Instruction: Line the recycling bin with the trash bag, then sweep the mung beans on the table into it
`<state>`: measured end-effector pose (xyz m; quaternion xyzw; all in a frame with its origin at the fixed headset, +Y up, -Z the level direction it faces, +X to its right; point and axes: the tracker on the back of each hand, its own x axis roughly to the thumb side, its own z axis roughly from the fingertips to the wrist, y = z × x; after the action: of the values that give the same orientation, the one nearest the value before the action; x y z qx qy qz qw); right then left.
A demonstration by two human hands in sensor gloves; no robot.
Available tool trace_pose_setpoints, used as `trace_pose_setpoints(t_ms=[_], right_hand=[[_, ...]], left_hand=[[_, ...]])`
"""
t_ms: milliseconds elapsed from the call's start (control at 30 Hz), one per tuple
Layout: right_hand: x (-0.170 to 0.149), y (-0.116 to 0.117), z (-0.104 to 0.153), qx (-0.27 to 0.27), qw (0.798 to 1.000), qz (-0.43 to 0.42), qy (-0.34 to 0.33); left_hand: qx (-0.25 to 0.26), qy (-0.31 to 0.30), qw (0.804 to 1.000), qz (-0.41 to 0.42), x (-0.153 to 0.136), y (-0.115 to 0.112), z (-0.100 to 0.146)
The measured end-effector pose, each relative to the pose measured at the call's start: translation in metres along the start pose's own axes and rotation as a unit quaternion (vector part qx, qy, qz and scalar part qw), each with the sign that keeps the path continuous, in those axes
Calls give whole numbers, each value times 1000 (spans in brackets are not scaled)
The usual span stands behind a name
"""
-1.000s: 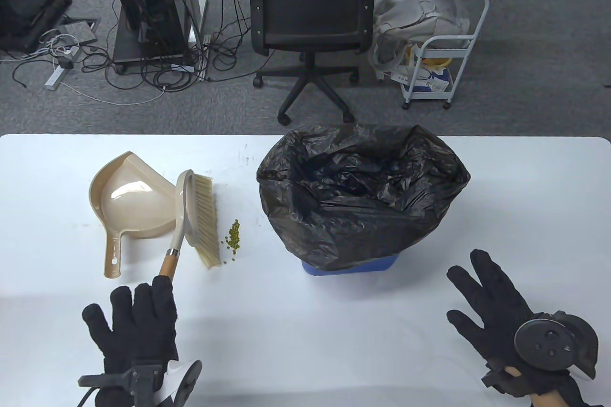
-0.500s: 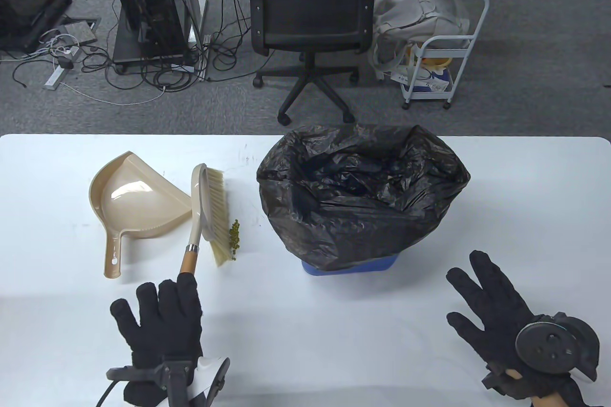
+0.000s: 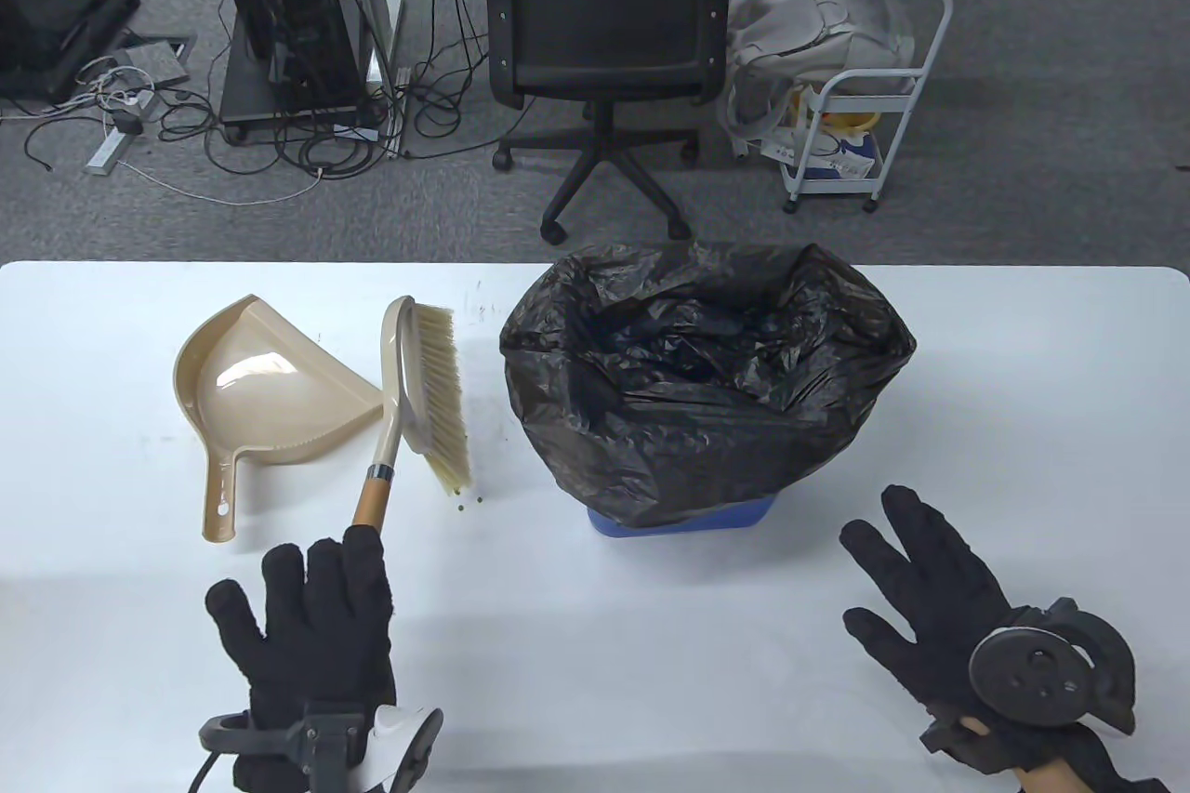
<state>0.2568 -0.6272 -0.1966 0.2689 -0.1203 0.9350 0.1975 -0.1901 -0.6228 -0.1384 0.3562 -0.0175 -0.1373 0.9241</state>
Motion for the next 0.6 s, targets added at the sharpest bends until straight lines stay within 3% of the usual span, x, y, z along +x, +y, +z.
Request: trace_pose_setpoints(t_ms=[333, 600], right_hand=[[71, 22, -43, 28, 996, 37, -75], [140, 60, -84, 61, 988, 39, -138]], left_hand=[[1, -48, 998, 28, 31, -6, 16], [8, -57, 998, 33, 40, -8, 24]])
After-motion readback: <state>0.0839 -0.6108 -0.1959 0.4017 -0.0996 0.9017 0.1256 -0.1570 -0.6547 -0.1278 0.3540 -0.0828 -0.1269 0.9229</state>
